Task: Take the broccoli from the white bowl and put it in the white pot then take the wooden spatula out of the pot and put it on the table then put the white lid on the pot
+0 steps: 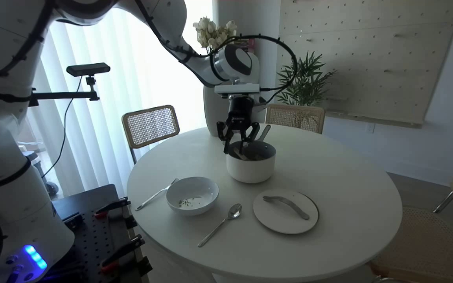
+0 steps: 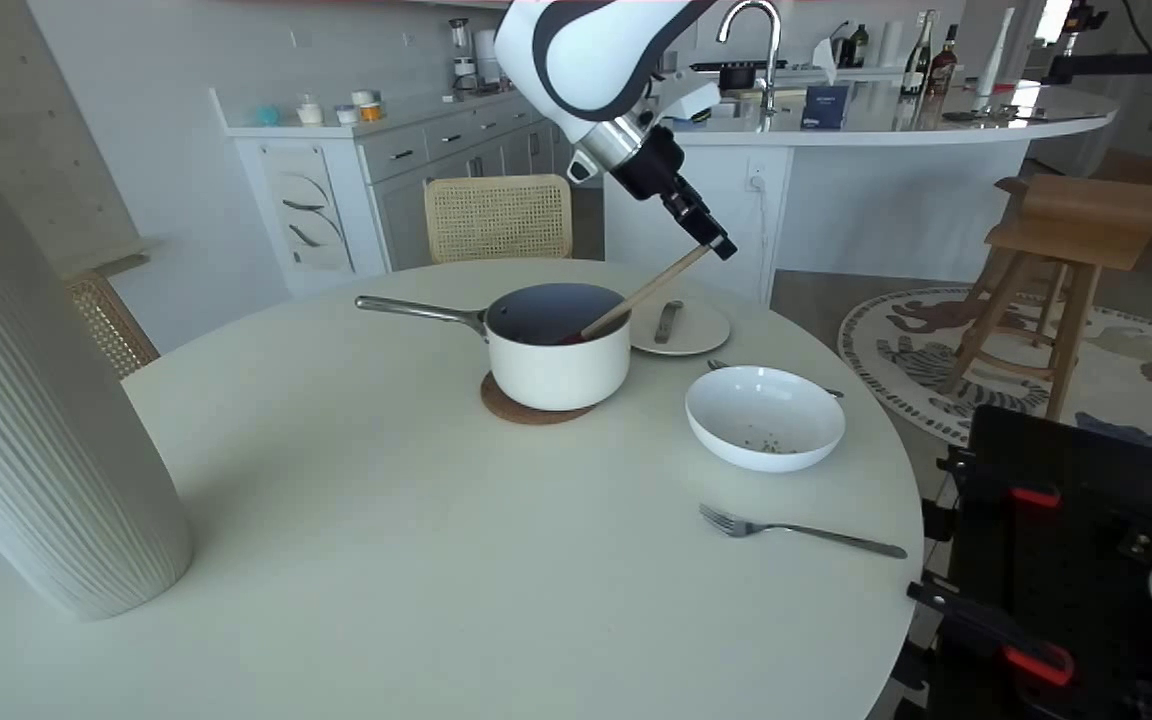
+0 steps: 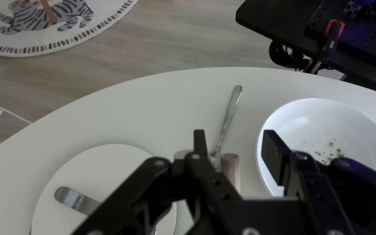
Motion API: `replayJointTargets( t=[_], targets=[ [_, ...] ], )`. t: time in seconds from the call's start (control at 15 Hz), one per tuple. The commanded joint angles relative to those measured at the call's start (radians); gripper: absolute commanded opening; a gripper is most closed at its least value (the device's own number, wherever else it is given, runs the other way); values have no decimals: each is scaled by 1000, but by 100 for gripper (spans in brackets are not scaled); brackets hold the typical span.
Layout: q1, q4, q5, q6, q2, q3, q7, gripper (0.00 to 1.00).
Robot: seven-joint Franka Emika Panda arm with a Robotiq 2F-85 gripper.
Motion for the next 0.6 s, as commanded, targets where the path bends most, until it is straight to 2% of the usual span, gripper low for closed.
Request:
replayJointTargets(
  t=[0.0,0.07,0.27,0.53],
  targets=[
    [6,-11,-28,-25,-21,15,-21,25],
    [6,-11,-30,-25,-20,17,-22,23],
    [7,-10,-34,-25,-19,24,-23,0],
    [6,-13,-32,-23,-21,24,-22,4]
  ],
)
